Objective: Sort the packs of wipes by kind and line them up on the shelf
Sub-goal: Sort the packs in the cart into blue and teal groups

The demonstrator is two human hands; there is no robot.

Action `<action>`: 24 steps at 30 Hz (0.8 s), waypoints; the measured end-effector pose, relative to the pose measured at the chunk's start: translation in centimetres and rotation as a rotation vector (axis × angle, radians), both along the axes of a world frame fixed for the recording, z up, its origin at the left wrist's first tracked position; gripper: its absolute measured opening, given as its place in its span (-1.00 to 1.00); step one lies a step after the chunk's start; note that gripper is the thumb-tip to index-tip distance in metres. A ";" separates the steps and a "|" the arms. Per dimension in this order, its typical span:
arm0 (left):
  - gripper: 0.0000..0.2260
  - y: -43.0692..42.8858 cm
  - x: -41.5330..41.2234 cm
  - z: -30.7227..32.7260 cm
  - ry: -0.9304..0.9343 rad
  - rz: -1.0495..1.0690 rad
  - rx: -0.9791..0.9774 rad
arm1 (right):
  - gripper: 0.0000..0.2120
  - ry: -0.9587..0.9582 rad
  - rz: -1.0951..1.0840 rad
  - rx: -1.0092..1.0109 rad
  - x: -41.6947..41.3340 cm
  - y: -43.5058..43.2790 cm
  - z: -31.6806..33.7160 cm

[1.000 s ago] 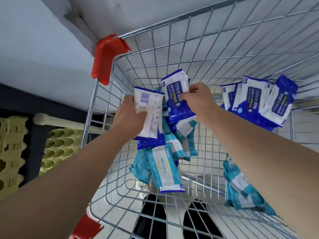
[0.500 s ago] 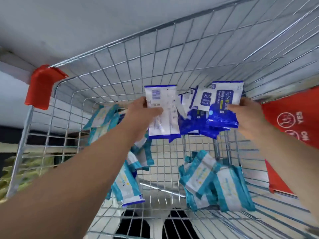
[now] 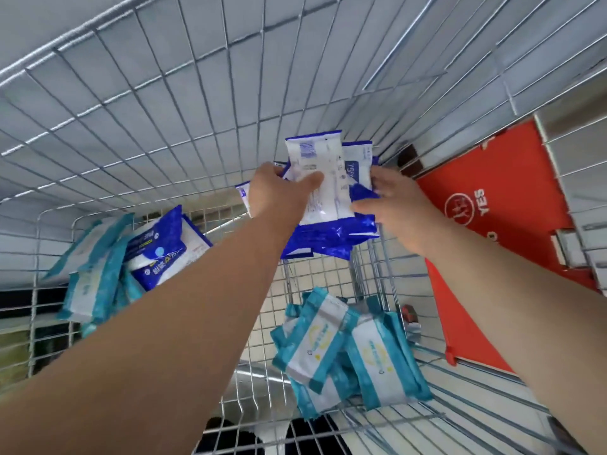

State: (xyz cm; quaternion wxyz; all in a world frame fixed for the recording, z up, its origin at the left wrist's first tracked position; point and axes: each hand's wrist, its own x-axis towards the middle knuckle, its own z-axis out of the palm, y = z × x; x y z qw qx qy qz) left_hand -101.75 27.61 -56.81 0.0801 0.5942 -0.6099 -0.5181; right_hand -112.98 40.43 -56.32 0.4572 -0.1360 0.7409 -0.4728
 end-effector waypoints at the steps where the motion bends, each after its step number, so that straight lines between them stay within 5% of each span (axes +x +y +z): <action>1: -0.49 -0.2 -0.2 -0.2 -0.078 -0.053 -0.035 | -0.52 0.044 0.002 -0.001 -0.1 0.0 -0.3; 7: -0.37 -0.8 -0.4 -0.1 -0.182 -0.204 -0.032 | -0.49 0.205 0.074 0.055 0.1 -0.2 -1.1; 15: -0.54 -0.8 3.2 2.6 -0.182 -0.350 -0.207 | -0.75 0.718 0.251 0.194 1.8 -0.6 1.1; 18: -0.64 -1.4 6.9 4.4 -0.234 -0.426 -0.331 | -0.64 0.902 0.363 0.209 3.7 -1.2 2.8; 24: -0.68 -3.4 17.7 6.3 -0.393 -0.528 -0.496 | -0.63 0.863 0.582 0.117 12.3 -4.9 5.2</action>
